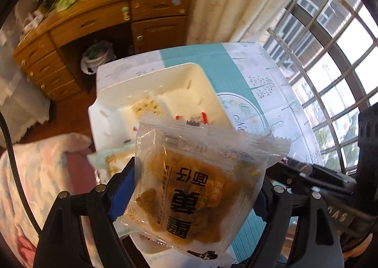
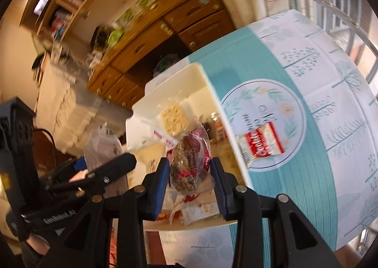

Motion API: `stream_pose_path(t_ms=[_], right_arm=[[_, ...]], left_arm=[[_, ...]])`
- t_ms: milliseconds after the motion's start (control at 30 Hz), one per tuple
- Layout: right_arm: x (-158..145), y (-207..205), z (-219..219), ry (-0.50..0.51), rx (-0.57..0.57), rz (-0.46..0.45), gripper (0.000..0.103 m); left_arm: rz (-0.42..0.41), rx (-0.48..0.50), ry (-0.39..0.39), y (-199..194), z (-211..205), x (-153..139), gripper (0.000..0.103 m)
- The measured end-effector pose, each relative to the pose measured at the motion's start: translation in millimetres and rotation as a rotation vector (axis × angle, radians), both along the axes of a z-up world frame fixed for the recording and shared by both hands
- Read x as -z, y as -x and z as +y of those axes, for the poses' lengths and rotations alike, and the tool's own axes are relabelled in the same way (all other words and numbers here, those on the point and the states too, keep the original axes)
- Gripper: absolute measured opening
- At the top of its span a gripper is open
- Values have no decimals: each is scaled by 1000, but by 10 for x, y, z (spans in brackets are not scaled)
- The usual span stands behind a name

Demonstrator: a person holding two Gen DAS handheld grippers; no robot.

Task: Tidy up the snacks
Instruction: 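Carry the orange bag and red candy over the white tray and open both tools, then move the right tool from the tray to the red Cookies packet on the plate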

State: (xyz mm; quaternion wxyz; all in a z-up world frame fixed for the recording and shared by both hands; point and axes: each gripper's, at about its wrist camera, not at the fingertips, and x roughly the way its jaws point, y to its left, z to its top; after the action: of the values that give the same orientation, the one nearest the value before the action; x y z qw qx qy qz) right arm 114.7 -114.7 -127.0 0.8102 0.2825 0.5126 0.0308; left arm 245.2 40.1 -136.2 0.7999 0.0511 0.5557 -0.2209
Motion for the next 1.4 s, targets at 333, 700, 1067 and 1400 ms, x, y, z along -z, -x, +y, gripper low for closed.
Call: stream_pose_path(t_ms=[333,700,1067,1400], right_arm=[[-57,26,312,59,-68,-24,47],[-162,232,-3,65,-26,-59,72],[-109,468,-509,153,-123,-39,80],[-78,544,-834,303,-347,-105,83]], left_arm=[[34,-113,92,53,340,35,94],[-17,-171,134,306,247,-219,97],[32,-390,205,864,70,-55,97],[23,-524,195,1275,-302,81,97]])
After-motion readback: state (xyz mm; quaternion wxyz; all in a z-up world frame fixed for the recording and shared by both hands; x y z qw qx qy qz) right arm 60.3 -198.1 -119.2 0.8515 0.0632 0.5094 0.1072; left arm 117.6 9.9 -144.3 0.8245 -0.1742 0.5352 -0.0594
